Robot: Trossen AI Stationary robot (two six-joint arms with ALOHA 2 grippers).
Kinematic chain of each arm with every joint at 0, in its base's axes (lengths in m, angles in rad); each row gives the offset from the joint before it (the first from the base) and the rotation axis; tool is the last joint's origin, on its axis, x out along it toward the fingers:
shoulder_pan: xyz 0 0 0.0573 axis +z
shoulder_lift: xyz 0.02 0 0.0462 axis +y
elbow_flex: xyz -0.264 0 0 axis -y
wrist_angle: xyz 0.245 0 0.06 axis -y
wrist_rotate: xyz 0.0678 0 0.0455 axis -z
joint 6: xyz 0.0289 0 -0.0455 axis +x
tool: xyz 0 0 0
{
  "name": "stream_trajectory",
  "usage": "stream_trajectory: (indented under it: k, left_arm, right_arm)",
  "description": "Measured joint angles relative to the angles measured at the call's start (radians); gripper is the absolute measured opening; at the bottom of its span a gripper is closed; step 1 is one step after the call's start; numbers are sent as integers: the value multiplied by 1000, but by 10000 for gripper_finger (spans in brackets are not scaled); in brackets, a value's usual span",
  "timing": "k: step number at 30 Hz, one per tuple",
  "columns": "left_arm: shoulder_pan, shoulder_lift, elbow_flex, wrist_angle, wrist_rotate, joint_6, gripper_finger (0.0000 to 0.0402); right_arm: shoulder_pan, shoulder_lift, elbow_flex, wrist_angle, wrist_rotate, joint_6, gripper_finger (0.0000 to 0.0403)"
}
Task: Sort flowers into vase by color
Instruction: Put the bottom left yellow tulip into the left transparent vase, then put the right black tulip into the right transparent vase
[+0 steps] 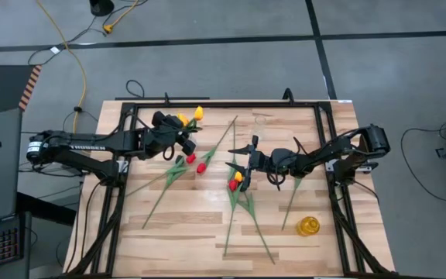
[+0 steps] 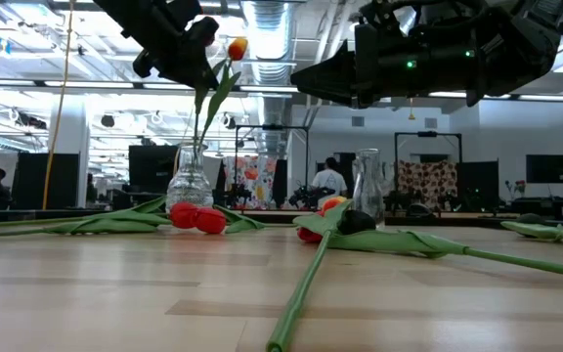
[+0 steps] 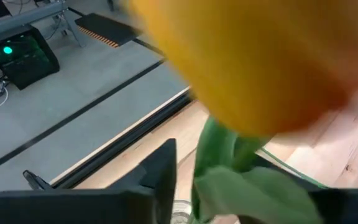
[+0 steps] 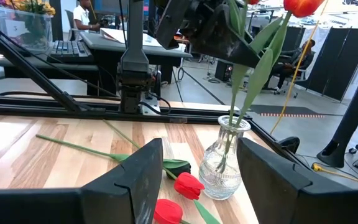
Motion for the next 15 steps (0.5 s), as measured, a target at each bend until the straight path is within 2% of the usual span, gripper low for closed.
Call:
stream_trajectory:
  k: [7,15]
  left_arm:
    - [0,0,0,-68,7,0,183]
    - [0,-45,0,-116,71,53,201]
  right_arm:
    - [0,0,0,0,0,30,234]
    - [0,0,0,0,30,42,234]
